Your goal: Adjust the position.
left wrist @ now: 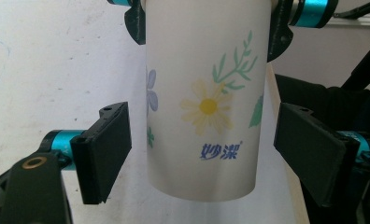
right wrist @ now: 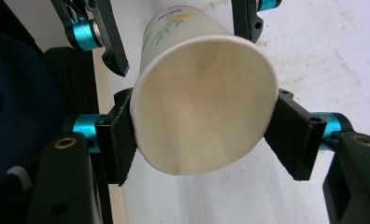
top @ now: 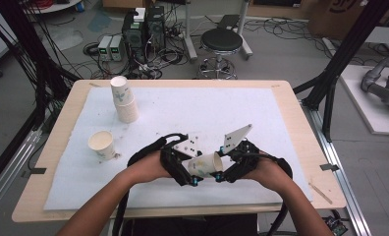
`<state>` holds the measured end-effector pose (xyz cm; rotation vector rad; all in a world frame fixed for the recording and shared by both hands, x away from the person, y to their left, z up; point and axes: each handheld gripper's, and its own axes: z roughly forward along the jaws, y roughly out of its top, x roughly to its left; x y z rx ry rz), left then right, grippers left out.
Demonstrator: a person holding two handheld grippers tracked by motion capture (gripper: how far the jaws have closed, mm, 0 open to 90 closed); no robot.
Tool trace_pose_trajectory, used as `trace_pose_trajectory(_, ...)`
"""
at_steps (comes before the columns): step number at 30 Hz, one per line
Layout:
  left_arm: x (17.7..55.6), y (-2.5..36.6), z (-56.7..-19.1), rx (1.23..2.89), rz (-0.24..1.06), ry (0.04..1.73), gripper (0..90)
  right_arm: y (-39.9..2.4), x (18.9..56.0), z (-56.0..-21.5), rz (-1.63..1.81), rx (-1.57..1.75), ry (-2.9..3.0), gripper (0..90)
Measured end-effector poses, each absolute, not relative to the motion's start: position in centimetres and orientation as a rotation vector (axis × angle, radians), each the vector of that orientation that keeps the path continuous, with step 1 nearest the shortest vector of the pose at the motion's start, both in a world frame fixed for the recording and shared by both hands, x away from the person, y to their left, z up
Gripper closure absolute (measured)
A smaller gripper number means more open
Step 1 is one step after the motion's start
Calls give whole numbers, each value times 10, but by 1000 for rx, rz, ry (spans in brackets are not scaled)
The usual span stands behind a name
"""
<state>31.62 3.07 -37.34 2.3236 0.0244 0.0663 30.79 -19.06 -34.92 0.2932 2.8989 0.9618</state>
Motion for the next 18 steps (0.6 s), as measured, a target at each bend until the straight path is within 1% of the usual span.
trace_pose_trajectory(9,316,24,-376,2367,75,14,230,-182,309,-349,886,260,2917,319)
trace_pose_trajectory(15,316,18,-376,2387,67,-2,280,-179,308,-352,864,252,2928,319)
trace_pose_trajectory(18,316,16,-378,2394,57,-18,324,-177,307,-352,856,247,2931,318)
